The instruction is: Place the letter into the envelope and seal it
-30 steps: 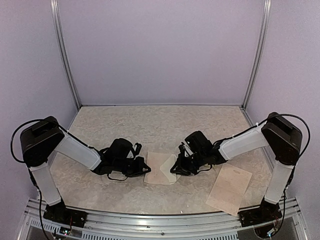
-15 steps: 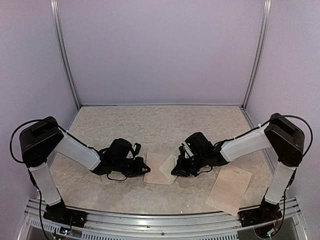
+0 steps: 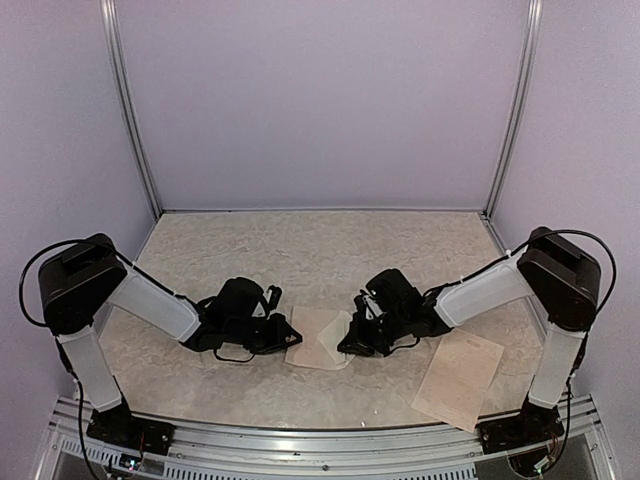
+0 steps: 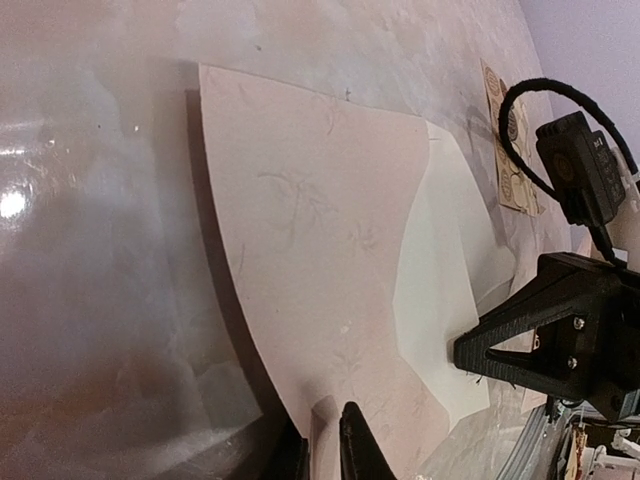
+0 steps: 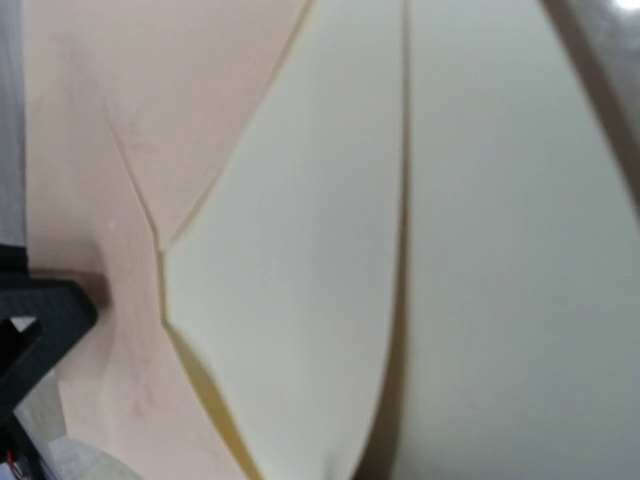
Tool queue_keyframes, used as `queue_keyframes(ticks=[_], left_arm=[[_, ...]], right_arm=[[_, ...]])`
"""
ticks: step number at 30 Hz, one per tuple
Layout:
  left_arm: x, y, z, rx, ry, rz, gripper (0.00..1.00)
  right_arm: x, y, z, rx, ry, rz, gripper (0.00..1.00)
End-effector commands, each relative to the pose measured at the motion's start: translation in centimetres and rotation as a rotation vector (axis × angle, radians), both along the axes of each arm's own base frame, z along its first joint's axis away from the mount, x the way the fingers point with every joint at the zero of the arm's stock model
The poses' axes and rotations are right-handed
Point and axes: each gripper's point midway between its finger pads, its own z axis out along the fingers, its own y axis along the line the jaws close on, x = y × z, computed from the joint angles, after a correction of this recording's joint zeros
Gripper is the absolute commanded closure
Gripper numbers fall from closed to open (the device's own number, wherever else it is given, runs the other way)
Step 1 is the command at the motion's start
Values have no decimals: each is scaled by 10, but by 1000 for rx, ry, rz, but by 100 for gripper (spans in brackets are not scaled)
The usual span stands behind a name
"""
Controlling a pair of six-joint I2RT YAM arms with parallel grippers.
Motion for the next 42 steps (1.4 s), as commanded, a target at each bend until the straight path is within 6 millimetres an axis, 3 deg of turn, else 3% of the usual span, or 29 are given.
queue_keyframes(ticks=[1,14,33,42], left_arm=[[-12,-1,-6,1,28,-24,90],[-16,-7,-3,-18,32,-27,91],[-13,9,3,-9,14,50,100],[-16,0,6,-48,23,20,92]], right_arm=[[-3,11,-7,12,5,11,100],[-4,32,1,35,-17,36,100],[0,-9,0,-59,-44,-129,100],[-1,9,3,-14,-52,-76,100]])
